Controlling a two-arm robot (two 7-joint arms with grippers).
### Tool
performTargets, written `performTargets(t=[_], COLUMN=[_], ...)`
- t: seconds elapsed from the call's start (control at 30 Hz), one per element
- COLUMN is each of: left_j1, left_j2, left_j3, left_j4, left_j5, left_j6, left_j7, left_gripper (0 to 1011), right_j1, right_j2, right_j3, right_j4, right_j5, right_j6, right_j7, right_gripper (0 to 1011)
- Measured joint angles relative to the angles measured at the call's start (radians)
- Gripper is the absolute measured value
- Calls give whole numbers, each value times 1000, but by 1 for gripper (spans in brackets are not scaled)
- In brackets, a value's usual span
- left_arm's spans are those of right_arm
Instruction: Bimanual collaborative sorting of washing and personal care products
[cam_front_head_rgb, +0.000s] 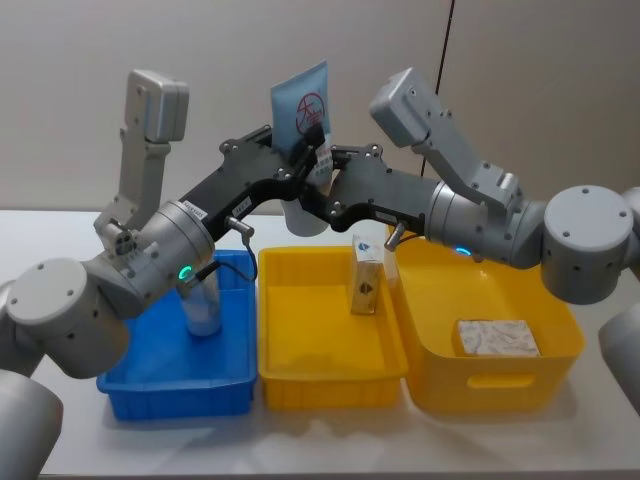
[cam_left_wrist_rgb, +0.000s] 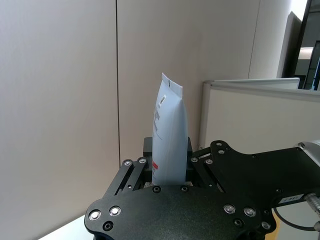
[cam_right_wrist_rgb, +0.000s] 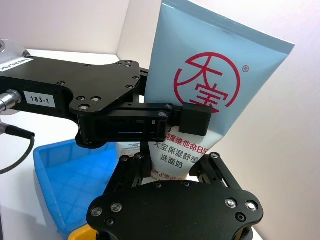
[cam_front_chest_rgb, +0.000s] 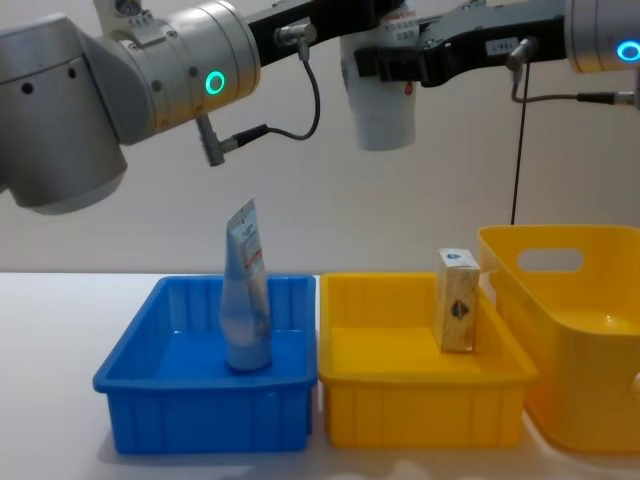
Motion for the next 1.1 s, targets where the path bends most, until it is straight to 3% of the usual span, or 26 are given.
performTargets(t=[0.5,0.87,1.07,1.1], left_j1=[8,12,12,12], left_j2=[8,11,11,11], left_j3=[-3,-2,-2,-2], left_j4=[-10,-11,-11,-12], left_j5=[5,8,8,8], left_j6=[3,8,8,8], left_j7=[12,16,16,16], left_gripper=[277,649,800,863], right_j1=[1,2,2,2], right_j2=[-1,-1,-2,-2], right_j3=[0,2,2,2], right_j4=[1,1,1,1], right_j5=[1,3,4,4], right_j6=[2,2,1,1], right_j7=[-3,-6,-6,-6], right_gripper=[336,244,208,205])
